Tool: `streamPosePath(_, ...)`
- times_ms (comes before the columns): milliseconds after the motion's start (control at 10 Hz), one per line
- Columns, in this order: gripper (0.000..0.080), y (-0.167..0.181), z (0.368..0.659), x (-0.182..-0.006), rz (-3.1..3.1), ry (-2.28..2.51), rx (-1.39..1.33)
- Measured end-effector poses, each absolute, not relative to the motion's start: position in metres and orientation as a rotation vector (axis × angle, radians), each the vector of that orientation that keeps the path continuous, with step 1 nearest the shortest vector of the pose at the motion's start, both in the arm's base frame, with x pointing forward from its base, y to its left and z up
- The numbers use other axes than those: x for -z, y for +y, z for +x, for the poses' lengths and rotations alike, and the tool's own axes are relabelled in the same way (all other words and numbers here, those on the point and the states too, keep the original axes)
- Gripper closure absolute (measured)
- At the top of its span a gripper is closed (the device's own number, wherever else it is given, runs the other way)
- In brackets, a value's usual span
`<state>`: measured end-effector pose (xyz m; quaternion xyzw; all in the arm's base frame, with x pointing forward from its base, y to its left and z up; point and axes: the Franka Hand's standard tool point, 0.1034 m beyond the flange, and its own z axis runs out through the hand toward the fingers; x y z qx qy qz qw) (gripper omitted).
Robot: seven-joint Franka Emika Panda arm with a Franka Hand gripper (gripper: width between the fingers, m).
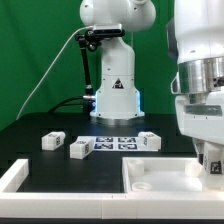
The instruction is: Assemble one leg
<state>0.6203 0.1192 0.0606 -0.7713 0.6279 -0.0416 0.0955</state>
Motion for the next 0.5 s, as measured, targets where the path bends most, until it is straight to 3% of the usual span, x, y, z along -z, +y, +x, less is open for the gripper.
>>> streamPosePath(100, 0.0158, 0.1172, 0.6214, -0.0627, -2.415, 1.699, 0.148)
streamPosePath(500, 0.0151, 0.1142, 0.6191, -0.0615, -2.840, 1.009, 0.185)
